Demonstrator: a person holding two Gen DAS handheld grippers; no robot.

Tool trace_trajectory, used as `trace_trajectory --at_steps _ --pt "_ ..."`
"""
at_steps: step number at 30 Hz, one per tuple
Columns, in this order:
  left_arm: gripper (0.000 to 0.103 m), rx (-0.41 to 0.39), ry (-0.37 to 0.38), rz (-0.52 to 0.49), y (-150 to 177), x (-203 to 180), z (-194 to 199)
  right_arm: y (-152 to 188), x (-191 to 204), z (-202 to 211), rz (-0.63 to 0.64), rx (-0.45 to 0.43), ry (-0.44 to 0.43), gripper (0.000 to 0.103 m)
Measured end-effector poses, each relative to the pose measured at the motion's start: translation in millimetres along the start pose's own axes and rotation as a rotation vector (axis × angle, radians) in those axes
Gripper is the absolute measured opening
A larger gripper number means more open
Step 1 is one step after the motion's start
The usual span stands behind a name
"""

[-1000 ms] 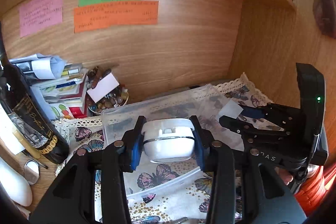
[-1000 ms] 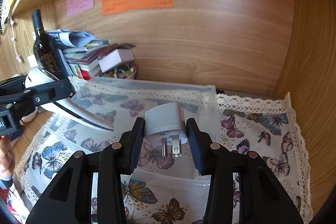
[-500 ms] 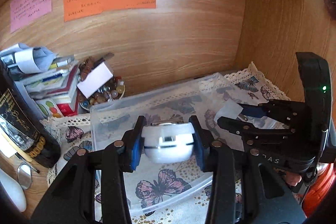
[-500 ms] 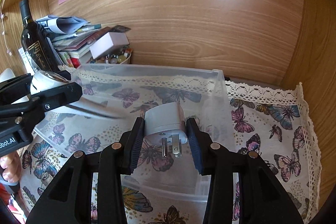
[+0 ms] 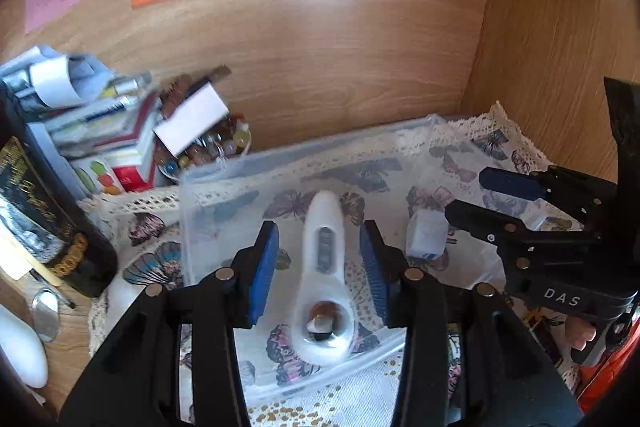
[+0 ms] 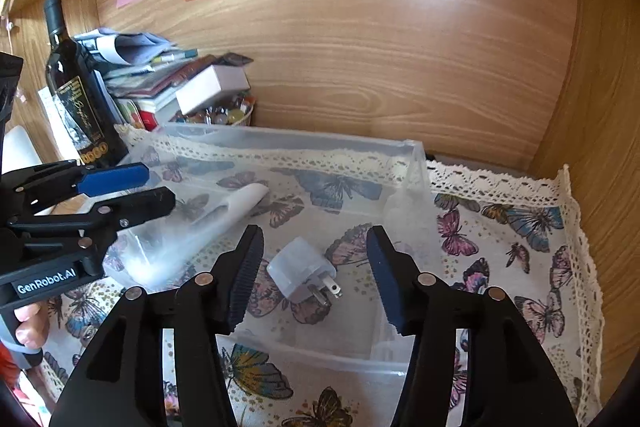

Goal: Organize rigid objects
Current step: 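Grasp the keys with the left tool while the right tool grasps the black-and-gold bottle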

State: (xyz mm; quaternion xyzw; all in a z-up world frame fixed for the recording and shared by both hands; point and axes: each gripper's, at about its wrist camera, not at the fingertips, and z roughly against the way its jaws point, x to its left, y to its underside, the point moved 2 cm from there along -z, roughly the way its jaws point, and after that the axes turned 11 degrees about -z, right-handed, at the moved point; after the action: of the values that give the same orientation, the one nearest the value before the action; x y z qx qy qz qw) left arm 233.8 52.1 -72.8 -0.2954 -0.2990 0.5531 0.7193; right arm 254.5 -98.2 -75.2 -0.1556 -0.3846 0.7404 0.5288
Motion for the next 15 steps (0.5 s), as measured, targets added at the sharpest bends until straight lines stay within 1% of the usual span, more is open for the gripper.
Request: trace_trajectory --at_steps 2,3,5,6,8,11,13,15 --pt "0.053 -0.027 -0.014 0.001 -2.6 0.1 14.3 -1.2 0.4 11.1 0.010 -0.025 0.008 0.055" --pt "0.056 -0.041 -0.022 0.001 -3.5 0.1 20.8 -1.4 -0.1 16.1 0.013 -0.035 0.010 0.056" --pt "0.064 -0.067 -0.043 -0.001 -4.8 -0.7 34.4 -1.7 -1.0 28.0 0.018 -0.062 0.013 0.062" --pt "0.067 -0.082 -0.057 -0.002 -4.9 -1.4 42.5 -0.6 -0.4 36.2 0.020 -0.079 0.015 0.064" --pt "0.080 -0.107 -0.074 -0.002 -4.3 -3.1 56.0 1.2 -0.4 47.3 0.019 -0.096 0.019 0.065" --pt "0.093 -0.133 -0.096 -0.002 2.9 -5.7 74.9 8.3 -2.8 65.9 0.004 -0.116 0.014 0.067" --pt "0.096 -0.130 -0.104 -0.003 8.9 -7.6 80.3 14.4 -4.4 76.5 -0.005 -0.128 0.020 0.070" --pt "0.096 -0.114 -0.109 -0.003 18.2 -9.9 83.2 23.4 -6.9 86.4 -0.017 -0.134 0.024 0.071"
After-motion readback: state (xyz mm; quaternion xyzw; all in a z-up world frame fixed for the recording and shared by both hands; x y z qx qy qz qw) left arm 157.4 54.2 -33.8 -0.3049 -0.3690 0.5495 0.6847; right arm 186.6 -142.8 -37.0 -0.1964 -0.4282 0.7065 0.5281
